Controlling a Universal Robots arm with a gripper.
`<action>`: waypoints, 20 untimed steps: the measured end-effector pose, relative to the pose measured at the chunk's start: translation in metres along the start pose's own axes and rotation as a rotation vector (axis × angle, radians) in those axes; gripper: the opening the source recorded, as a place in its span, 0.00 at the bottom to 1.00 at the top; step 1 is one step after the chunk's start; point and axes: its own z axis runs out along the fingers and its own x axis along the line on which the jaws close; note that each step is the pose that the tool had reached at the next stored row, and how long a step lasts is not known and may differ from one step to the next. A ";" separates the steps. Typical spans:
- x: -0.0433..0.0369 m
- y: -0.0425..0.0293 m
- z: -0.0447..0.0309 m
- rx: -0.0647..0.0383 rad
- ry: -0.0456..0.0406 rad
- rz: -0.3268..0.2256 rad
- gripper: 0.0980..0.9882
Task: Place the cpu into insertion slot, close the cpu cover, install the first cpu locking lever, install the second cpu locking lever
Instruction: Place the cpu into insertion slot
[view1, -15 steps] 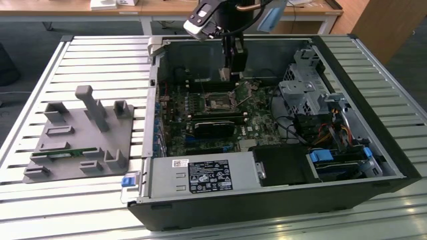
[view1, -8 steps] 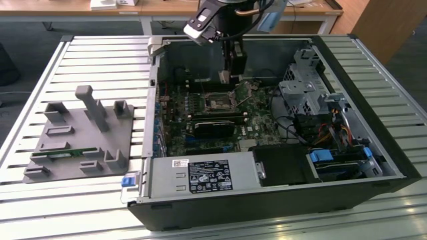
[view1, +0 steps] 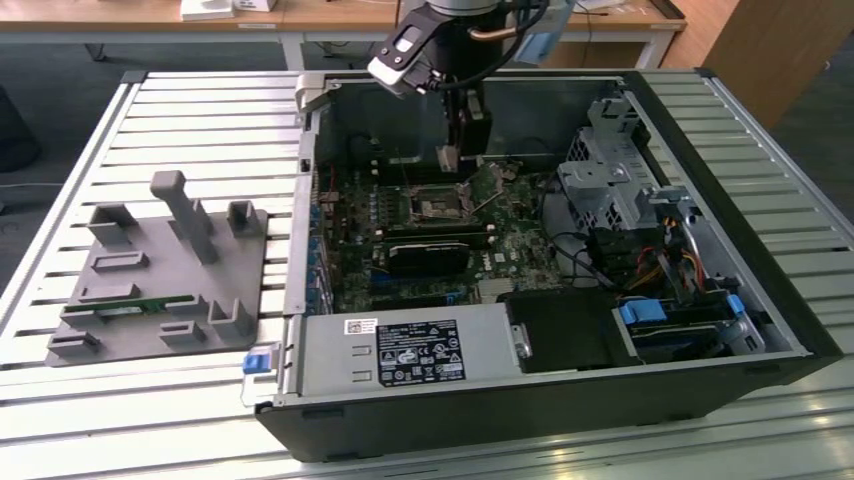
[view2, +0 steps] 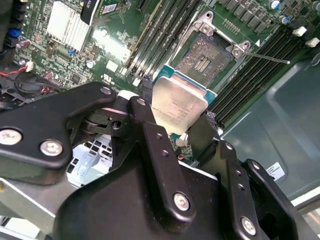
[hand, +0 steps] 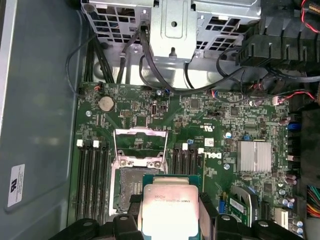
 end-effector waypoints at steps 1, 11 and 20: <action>0.0000 -0.0001 0.0005 0.000 0.0000 0.000 0.49; 0.0004 -0.0008 0.0068 0.000 0.0000 0.000 0.49; 0.0038 -0.0020 0.0191 0.004 -0.0008 0.000 0.49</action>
